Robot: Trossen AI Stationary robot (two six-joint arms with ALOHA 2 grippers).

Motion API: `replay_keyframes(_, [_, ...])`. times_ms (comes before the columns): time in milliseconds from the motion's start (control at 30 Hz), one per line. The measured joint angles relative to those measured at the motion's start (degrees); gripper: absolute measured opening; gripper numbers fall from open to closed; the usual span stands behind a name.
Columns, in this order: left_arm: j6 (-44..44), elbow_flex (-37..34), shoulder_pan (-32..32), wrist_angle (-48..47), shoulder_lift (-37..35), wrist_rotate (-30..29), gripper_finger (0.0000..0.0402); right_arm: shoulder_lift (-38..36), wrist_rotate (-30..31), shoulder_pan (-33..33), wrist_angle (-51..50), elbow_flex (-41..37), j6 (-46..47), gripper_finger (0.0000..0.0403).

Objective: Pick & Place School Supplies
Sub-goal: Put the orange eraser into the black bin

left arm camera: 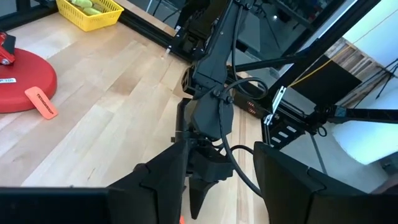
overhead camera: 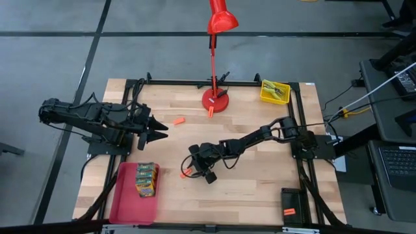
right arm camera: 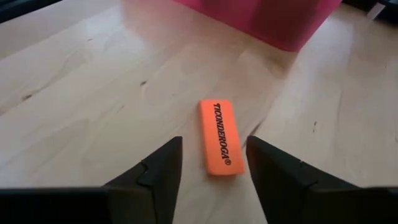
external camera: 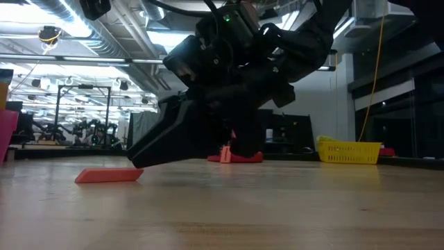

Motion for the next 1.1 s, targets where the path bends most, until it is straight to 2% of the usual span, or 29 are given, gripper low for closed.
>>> replay_keyframes(300, [-0.5, 0.0, 0.0, 0.0, 0.0, 0.4, 0.0182, 0.0, 1.6, 0.0, 0.0, 0.0, 2.0, 0.0117])
replay_keyframes(400, [-0.2, 0.1, 0.0, -1.2, 0.6, 1.3, 0.0182, -0.1, 2.3, 0.2, 0.5, 0.0, 6.7, 0.0098])
replay_keyframes(533, [0.6, 0.1, 0.0, -5.4, 1.8, 1.8, 0.0182, -3.1, 0.3, 1.2, 3.6, -0.2, 14.8, 0.0076])
replay_keyframes(600, [1.7, 0.1, 0.0, -6.3, 2.1, 1.5, 0.0182, -5.7, 2.6, 2.0, 4.3, -0.1, 17.3, 0.0072])
replay_keyframes(767, [3.9, 0.1, -0.1, -11.9, 3.4, 0.9, 0.0182, -13.3, 9.5, 3.7, 2.6, 0.0, 20.8, 0.0085])
replay_keyframes(867, [3.4, -0.1, -1.9, -16.3, 5.1, 0.2, 0.0182, -18.3, 14.0, 4.7, -3.9, 0.0, 21.0, 0.0109])
replay_keyframes(967, [1.3, -2.2, -6.2, -15.2, 7.0, 0.3, 0.0182, -23.2, 17.1, 6.0, -14.3, 0.0, 21.1, 0.0137])
replay_keyframes(1100, [-4.4, -7.2, -13.4, -7.0, 11.0, 0.4, 0.0182, -28.5, 19.8, 8.2, -26.9, 0.0, 24.3, 0.0165])
